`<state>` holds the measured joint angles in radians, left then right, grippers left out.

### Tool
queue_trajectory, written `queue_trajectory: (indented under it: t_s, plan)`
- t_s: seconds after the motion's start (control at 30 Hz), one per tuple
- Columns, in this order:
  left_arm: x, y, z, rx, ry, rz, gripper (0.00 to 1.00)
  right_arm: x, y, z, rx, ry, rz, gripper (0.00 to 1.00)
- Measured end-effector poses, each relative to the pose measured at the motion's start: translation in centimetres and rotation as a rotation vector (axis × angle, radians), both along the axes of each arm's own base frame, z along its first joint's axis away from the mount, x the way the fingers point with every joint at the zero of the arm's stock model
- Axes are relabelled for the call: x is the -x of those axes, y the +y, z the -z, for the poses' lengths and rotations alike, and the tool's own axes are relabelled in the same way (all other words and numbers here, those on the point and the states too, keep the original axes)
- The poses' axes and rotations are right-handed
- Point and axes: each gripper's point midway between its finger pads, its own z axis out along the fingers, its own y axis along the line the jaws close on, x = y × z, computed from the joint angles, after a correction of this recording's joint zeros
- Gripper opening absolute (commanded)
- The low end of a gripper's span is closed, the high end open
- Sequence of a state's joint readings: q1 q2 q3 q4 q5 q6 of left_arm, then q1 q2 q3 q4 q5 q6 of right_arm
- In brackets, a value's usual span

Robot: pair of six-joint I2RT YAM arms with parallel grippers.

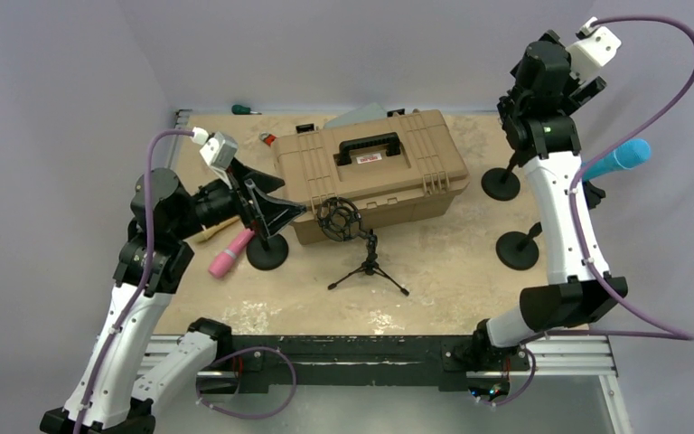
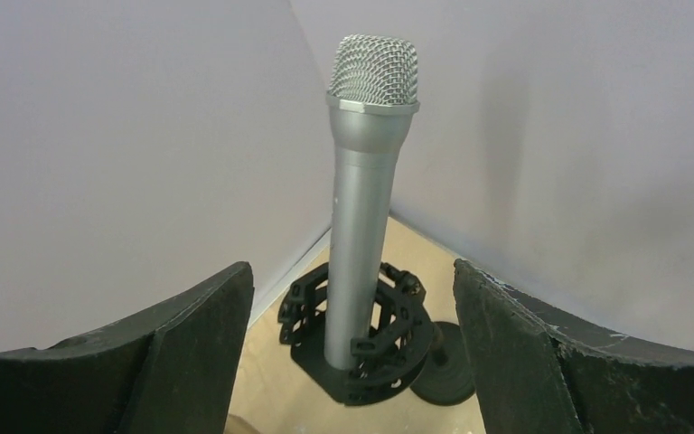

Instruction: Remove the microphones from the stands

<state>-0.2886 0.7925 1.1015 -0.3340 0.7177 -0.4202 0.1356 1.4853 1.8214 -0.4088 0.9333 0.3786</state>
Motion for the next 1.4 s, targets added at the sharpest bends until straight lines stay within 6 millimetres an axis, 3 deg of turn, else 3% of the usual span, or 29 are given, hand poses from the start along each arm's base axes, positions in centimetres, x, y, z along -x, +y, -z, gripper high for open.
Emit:
queue_trajectory:
  t_s: [0.27,0.73,1.1,1.4]
  plan:
    - [0.2,-0.3,0.4,-0.014,0.004,0.015,1.0,-2.9,-2.9,2.9,-0.027,0.048,0.008,0.79]
    - [-0.2,-0.3,0.9,-0.023,0.022,0.006,1.0,-7.0,-4.1,6.7,-0.064,0.102,-0.041,0.76]
    - [-0.3,-0.3,1.0,-0.025,0.025,0.002,1.0,-7.3,-4.1,6.7,-0.081,0.051,-0.037,0.62]
    - [-0.4,-0.2,1.0,-0.025,0.025,-0.006,1.0,-7.4,-4.3,6.9,-0.088,0.035,-0.029,0.38]
